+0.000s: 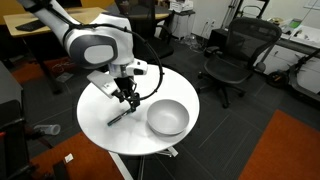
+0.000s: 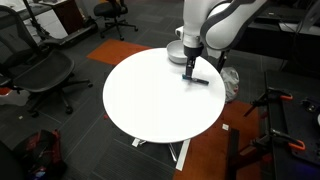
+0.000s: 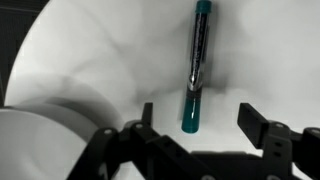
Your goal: Get the marker from the white bowl and place it on the table
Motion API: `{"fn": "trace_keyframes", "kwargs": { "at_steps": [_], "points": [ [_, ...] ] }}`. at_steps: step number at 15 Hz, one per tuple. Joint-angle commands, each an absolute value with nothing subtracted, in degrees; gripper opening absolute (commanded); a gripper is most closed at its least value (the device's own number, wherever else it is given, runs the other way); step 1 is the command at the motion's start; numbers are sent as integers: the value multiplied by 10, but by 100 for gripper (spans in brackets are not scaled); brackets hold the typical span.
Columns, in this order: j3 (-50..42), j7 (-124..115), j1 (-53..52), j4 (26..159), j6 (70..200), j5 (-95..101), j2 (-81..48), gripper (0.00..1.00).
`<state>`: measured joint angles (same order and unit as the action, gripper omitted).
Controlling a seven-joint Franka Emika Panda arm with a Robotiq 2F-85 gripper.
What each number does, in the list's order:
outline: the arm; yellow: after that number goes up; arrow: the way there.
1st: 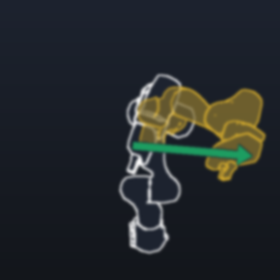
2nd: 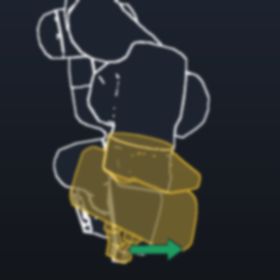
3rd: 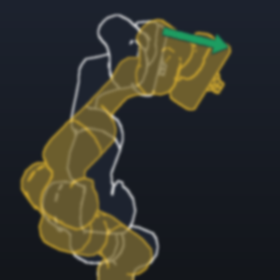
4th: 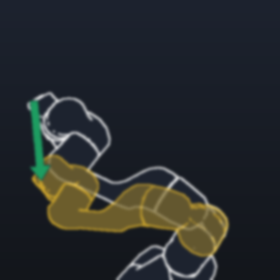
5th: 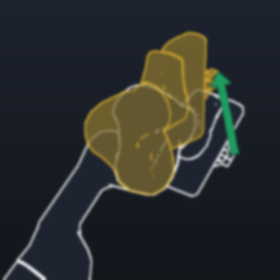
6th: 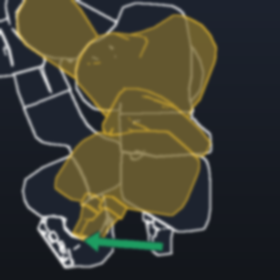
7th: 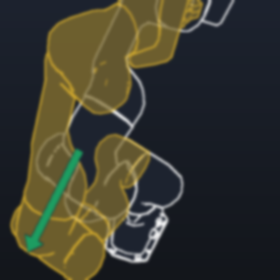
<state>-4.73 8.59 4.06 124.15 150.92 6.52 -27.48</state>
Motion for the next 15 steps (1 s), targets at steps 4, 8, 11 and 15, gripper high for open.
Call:
{"fn": "trace_keyframes", "kwargs": {
  "at_steps": [4, 8, 11, 15],
  "points": [
    [-39, 134, 65, 1272, 1439, 62, -169, 100],
    [-34, 200, 81, 1278, 1364, 44, -113, 100],
    [-38, 240, 84, 1275, 1310, 33, -82, 100],
    [-44, 260, 83, 1270, 1267, 34, -57, 100]
  ]
}}
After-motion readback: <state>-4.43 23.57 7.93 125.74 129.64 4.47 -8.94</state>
